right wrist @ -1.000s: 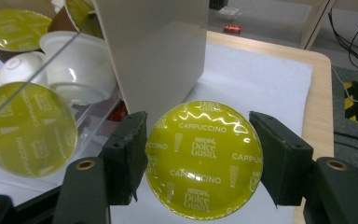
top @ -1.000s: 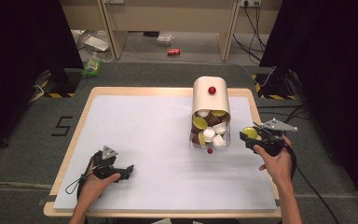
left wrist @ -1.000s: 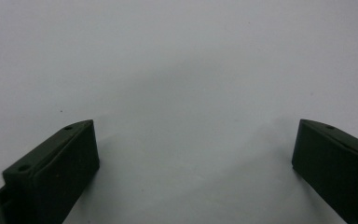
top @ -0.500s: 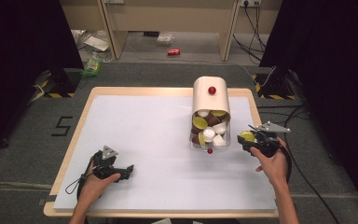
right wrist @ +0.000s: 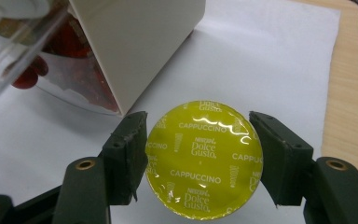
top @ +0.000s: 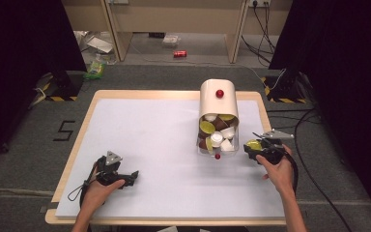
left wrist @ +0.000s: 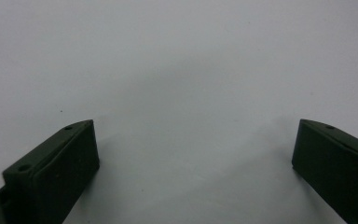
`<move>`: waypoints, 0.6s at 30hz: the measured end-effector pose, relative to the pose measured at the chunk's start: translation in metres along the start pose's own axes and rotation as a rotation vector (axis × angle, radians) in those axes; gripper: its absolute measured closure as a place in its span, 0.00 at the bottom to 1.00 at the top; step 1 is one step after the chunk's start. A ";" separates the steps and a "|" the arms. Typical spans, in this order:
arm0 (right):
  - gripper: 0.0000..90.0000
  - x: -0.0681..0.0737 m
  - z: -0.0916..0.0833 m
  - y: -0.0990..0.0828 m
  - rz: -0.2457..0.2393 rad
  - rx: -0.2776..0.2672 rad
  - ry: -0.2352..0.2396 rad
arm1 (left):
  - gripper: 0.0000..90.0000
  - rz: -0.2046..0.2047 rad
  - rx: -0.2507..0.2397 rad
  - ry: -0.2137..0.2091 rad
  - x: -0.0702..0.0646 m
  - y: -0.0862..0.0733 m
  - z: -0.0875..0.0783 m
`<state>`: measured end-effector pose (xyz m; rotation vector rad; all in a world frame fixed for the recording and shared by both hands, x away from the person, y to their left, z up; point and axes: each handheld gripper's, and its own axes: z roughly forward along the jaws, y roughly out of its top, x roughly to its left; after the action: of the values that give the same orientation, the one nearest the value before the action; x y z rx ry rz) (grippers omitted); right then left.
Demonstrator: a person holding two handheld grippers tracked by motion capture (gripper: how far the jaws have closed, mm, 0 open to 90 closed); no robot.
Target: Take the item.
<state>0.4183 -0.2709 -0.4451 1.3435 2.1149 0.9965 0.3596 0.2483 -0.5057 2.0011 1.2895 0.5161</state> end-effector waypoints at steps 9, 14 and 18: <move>0.44 -0.001 0.008 -0.005 -0.006 0.031 -0.005 | 0.00 0.000 0.000 0.000 0.000 0.000 0.000; 0.44 0.000 0.011 -0.006 -0.005 0.040 -0.003 | 0.00 0.000 0.000 0.000 0.000 0.000 0.000; 0.44 -0.001 0.012 -0.007 0.004 0.040 -0.006 | 0.00 0.000 0.000 0.000 0.000 0.000 0.000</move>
<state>0.4225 -0.2696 -0.4585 1.3680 2.1390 0.9554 0.3595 0.2483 -0.5057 2.0013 1.2896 0.5160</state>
